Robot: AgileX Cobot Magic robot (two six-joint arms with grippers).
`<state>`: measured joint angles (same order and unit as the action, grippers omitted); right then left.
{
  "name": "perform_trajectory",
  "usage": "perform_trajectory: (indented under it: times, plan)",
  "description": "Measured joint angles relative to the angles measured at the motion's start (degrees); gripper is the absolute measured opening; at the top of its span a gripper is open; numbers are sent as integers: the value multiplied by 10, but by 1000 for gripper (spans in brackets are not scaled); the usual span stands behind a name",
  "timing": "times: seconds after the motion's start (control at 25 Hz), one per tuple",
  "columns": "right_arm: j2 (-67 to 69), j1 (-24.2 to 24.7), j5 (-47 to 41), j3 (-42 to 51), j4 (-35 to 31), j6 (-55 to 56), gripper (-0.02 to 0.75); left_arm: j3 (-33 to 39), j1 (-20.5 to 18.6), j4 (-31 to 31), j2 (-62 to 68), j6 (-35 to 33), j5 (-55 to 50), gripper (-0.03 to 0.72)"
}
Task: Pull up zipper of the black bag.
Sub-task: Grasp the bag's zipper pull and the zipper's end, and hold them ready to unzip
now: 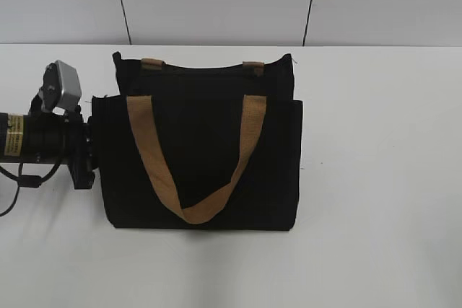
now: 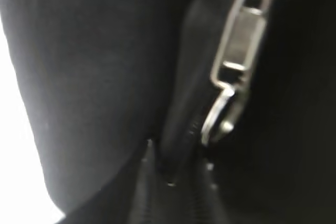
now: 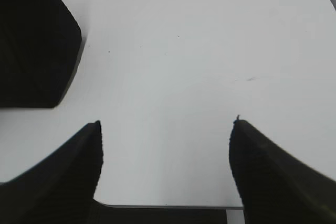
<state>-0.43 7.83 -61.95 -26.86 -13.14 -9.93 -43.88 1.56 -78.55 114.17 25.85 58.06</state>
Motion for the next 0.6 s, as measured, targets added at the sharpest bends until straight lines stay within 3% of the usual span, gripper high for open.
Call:
perform_trajectory:
  times: [0.32,0.6]
  plan:
    - [0,0,0,0,0,0,568,5,0,14,-49,-1,-60,23]
    - [0,0,0,0,0,0,568,36,0,23,-214,20,-150,22]
